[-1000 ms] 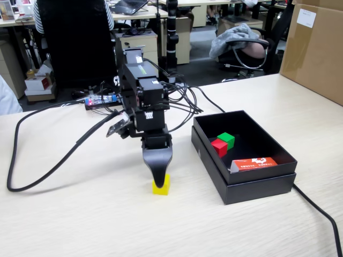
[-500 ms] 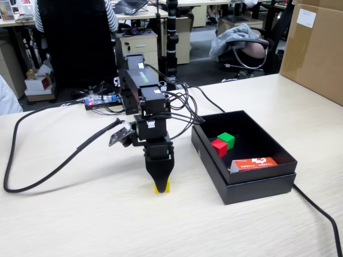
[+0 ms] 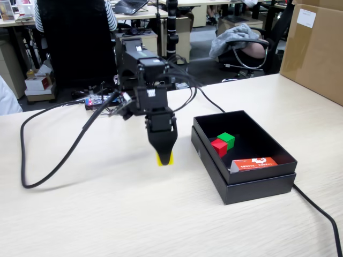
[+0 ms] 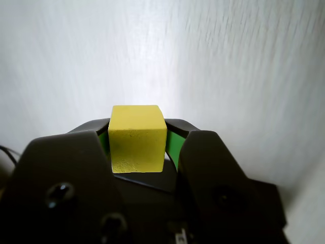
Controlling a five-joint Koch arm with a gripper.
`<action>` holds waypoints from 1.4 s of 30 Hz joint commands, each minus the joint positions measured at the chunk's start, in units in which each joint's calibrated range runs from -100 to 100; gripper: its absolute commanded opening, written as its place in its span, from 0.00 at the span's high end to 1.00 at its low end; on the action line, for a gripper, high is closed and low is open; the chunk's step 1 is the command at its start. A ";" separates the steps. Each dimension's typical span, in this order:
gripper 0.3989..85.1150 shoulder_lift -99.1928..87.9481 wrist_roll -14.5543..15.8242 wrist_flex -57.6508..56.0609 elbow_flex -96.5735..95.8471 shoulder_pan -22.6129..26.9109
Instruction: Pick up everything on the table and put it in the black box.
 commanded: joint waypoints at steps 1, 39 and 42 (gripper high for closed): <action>0.99 -17.00 -0.34 0.66 -3.85 1.71; 0.99 -0.93 -0.24 0.66 -0.22 16.17; 0.99 3.20 0.00 0.66 2.59 16.17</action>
